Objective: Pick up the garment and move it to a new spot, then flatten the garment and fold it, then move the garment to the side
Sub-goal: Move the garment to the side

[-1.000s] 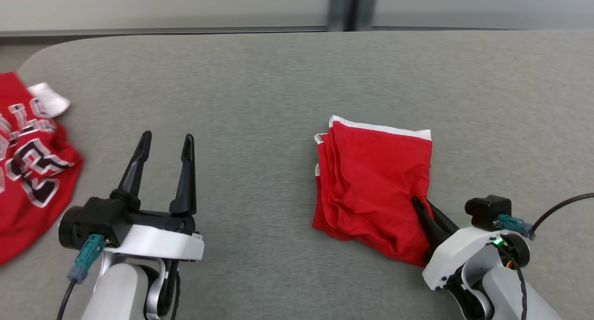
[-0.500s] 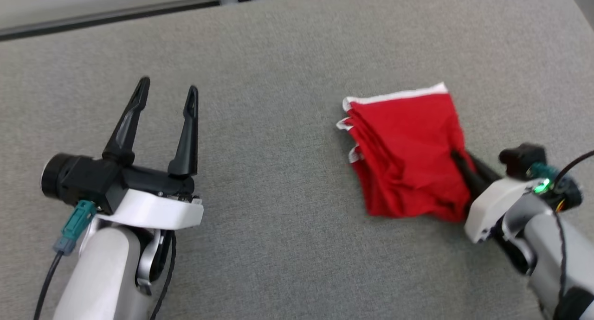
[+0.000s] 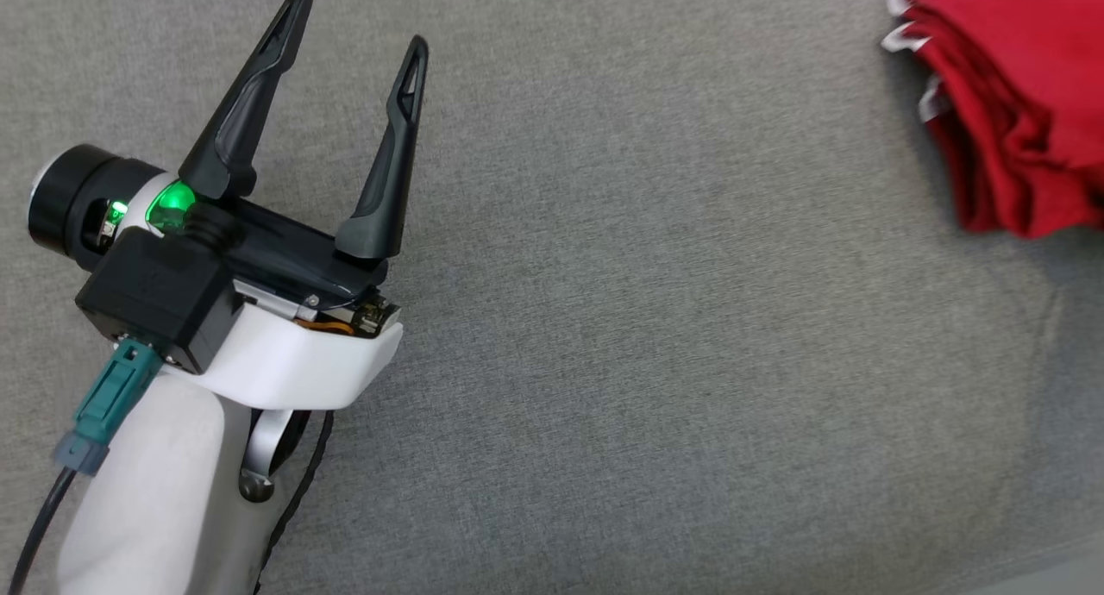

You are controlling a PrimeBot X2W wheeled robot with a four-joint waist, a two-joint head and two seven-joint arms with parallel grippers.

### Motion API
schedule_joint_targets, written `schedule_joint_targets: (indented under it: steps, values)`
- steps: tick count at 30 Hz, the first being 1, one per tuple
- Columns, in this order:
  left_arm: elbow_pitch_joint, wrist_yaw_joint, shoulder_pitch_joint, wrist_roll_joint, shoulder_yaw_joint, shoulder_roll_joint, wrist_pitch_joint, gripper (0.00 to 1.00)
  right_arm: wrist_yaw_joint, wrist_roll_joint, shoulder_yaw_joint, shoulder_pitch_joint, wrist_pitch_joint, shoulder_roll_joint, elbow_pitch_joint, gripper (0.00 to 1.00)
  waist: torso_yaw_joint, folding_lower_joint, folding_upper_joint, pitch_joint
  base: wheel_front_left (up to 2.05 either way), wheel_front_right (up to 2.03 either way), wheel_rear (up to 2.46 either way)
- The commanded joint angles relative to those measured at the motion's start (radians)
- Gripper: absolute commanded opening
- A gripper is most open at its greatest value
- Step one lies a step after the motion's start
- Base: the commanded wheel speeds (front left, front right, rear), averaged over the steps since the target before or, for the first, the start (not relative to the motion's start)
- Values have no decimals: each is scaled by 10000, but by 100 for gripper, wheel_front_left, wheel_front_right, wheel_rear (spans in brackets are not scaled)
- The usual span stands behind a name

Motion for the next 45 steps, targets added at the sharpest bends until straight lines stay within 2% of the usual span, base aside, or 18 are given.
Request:
schedule_joint_targets:
  steps: [1, 9, 13, 14, 15, 16, 17, 18, 19, 26, 31, 39, 45]
  values:
    - [-267, -59, -263, 104, -57, 85, 109, 100, -24, 18, -115, -391, -100, -209, 255, 0, 165, -1, 0, 466, 0, 0, 0]
    - [-980, -146, -752, 254, -390, 93, 460, 100, -24, -408, -653, -1663, -39, -810, 1740, 0, 396, -1, 0, 1297, 0, 0, 0]
    - [-1027, -166, -836, 249, -514, 61, 421, 100, -24, -604, -876, -2006, -188, -736, 2486, 0, 416, -1, 0, 1360, 0, 0, 0]
    - [-1006, -164, -846, 245, -539, 50, 406, 100, -24, -621, -921, -2065, -255, -657, 2634, 6, 413, -1, 0, 1345, 0, 0, 0]
    - [-1006, -164, -846, 245, -539, 50, 406, 100, -24, -621, -921, -2065, -255, -657, 2634, 6, 413, -1, 0, 1345, 0, 0, 0]
    - [-974, -161, -847, 240, -556, 42, 376, 100, -24, -600, -972, -2097, -312, -548, 2770, 30, 403, -1, 0, 1309, 0, 0, 0]
    - [-944, -152, -842, 229, -565, 34, 349, 100, -24, -650, -974, -2112, -376, -473, 2864, 42, 386, -1, 0, 1271, 0, 0, 0]
    - [-898, -134, -824, 221, -572, 30, 338, 100, -24, -690, -961, -2111, -474, -372, 2916, 60, 365, -1, 0, 1216, 0, 0, 0]
    - [-847, -108, -785, 204, -572, 28, 318, 100, -24, -788, -986, -2138, -570, -328, 3047, 100, 333, -1, 0, 1145, 0, 0, 0]
    - [-343, 43, -218, 5, -578, -24, 42, 100, -24, -587, -1629, -1729, -1276, 190, 3526, 100, 107, -1, 0, 299, 0, 0, 0]
    - [136, 217, 463, -232, -373, 81, -163, 100, -22, -270, -2223, -797, -1491, 814, 3146, 100, -141, -1, 0, -542, 0, 0, 0]
    - [601, 588, 1685, -543, 1, 231, -316, 100, -22, -449, -3479, 1822, -1500, 1825, 503, 100, -377, -1, 0, -1742, 0, 0, 0]
    - [769, 951, 2542, -818, 298, 211, -439, 100, -22, -1070, -4079, 3875, -1503, 3044, -1817, 100, -372, -1, 0, -2455, 0, 0, 0]
